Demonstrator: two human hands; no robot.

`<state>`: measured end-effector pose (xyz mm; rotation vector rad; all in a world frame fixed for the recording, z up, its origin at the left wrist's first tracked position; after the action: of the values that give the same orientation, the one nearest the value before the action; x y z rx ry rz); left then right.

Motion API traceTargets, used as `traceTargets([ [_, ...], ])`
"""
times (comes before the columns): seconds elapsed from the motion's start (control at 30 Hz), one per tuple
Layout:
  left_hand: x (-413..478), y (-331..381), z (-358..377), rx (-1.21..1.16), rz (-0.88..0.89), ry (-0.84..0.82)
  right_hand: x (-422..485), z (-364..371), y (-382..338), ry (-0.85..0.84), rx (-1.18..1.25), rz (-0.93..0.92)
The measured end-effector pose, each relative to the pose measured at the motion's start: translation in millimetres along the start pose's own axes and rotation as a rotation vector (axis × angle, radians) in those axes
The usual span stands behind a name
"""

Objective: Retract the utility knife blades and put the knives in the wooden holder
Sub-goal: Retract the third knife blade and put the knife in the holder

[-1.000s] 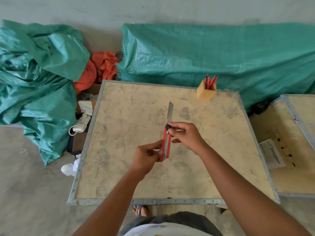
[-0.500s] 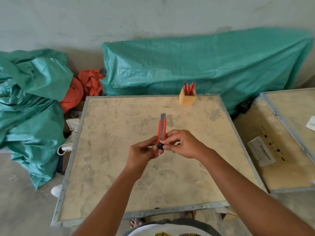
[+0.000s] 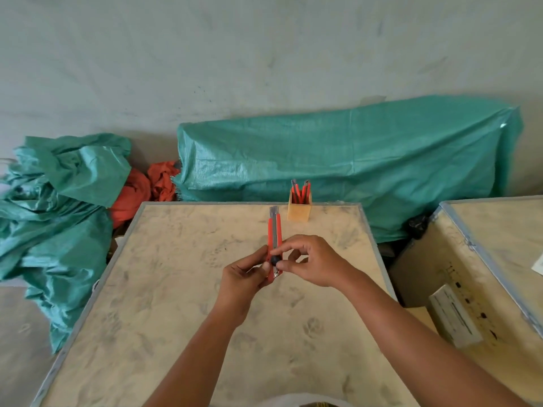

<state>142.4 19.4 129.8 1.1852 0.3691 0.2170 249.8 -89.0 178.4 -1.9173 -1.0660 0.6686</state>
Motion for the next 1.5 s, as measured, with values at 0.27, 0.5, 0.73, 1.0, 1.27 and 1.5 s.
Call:
traceTargets([
  [0.27, 24, 2, 44, 0.030, 0.022, 0.027, -5, -46, 25, 0.000, 0.049, -0.004],
  [0.5, 57, 0, 57, 0.109, -0.022, 0.010, 11, -65, 51, 0.104, 0.084, 0.034],
  [0.73, 121, -8, 60, 0.199, -0.057, -0.033, 51, -103, 98, 0.231, 0.297, 0.099],
  [1.0, 242, -18, 59, 0.331, -0.122, -0.024, 133, -168, 150, 0.335, 0.226, 0.138],
  [1.27, 343, -36, 38, 0.807, -0.161, 0.054, 201, -193, 199, 0.600, -0.011, 0.098],
  [1.5, 373, -82, 28, 0.871, -0.270, 0.030, 220, -164, 226, 0.550, -0.188, 0.075],
])
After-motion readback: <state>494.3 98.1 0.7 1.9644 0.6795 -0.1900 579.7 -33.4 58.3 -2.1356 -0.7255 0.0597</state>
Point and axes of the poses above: each hand's wrist, its own x-axis towards the middle knuckle, its own z-axis out of the palm, y = z × x, the point moved 9 cm from there along x, towards the middle knuckle, and after that the axes turned 7 degrees about -y, right-handed, at the moved point
